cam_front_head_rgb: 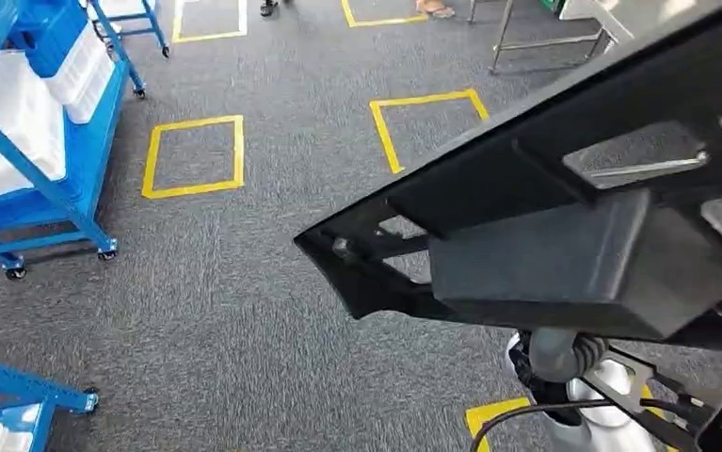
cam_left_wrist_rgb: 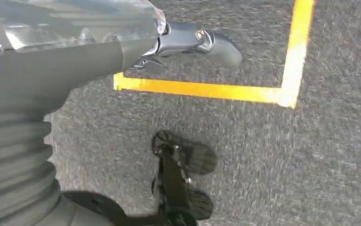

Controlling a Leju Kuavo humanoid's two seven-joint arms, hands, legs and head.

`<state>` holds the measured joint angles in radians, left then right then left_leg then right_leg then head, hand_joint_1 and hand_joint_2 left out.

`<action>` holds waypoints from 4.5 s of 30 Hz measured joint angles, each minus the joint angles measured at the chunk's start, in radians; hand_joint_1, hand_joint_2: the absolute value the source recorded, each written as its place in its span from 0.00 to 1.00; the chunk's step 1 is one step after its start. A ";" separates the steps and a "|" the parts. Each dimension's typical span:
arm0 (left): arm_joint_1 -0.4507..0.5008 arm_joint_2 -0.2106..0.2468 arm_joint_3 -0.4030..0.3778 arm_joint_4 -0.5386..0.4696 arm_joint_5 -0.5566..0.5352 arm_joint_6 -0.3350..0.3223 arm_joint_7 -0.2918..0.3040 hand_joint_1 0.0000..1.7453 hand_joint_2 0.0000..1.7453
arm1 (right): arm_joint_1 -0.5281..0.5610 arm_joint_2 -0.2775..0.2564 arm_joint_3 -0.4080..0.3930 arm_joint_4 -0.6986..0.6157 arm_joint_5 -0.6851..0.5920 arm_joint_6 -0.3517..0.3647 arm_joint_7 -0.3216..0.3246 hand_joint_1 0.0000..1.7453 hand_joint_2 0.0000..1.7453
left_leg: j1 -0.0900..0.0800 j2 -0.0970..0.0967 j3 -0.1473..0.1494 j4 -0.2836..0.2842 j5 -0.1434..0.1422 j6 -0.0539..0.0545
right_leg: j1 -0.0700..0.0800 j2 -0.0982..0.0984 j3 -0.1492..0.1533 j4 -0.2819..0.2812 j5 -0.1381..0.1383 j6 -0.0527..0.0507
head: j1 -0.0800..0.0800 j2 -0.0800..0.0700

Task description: Take the parts from the cabinet and place them on the table.

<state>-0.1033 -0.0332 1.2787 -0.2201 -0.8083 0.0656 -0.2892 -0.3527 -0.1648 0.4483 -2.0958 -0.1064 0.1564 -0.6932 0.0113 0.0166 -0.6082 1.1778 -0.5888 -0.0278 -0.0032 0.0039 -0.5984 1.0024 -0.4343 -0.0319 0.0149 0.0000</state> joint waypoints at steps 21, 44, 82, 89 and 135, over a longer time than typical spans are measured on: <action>0.014 0.021 0.005 0.000 0.034 0.012 -0.021 0.00 1.00 | 0.009 -0.040 -0.005 0.014 -0.043 0.073 -0.002 1.00 1.00 | -0.002 0.042 0.067 -0.187 0.121 0.042 | -0.001 -0.015 -0.075 0.146 -0.030 0.041 | 0.008 0.000; -0.005 0.036 -0.002 0.000 0.000 -0.004 -0.022 0.00 1.00 | 0.000 -0.012 -0.007 0.016 -0.016 0.000 -0.002 1.00 1.00 | 0.001 -0.039 0.055 -0.203 0.148 0.043 | 0.010 0.050 -0.014 0.035 -0.027 0.032 | 0.007 0.000; 0.001 -0.010 -0.039 0.000 -0.039 -0.021 0.016 0.00 1.00 | -0.046 -0.003 0.060 0.107 -0.046 -0.014 0.008 1.00 1.00 | 0.006 0.044 0.056 -0.187 0.124 0.041 | -0.013 -0.014 -0.084 0.154 -0.038 0.065 | 0.011 0.000; -0.002 -0.017 -0.039 0.000 -0.039 -0.021 0.016 0.00 1.00 | -0.027 0.001 0.068 0.101 -0.039 0.004 -0.002 1.00 1.00 | -0.001 0.095 0.076 -0.182 0.095 0.003 | -0.008 -0.027 -0.004 0.000 0.002 0.024 | 0.009 0.000; 0.002 -0.027 -0.039 0.000 -0.043 -0.095 0.003 0.00 1.00 | -0.024 0.059 0.055 0.138 0.024 0.002 0.019 1.00 1.00 | 0.002 -0.016 0.050 -0.178 0.125 0.052 | 0.000 0.035 -0.002 0.015 -0.011 0.048 | -0.004 0.000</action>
<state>-0.1015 -0.0603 1.2394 -0.2197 -0.8510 -0.0297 -0.2861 -0.3768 -0.1057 0.5032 -1.9574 -0.0820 0.1583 -0.6741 0.0130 0.0004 -0.5581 0.9997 -0.4639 0.0239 -0.0035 0.0392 -0.6007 1.0179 -0.4449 0.0162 0.0110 0.0000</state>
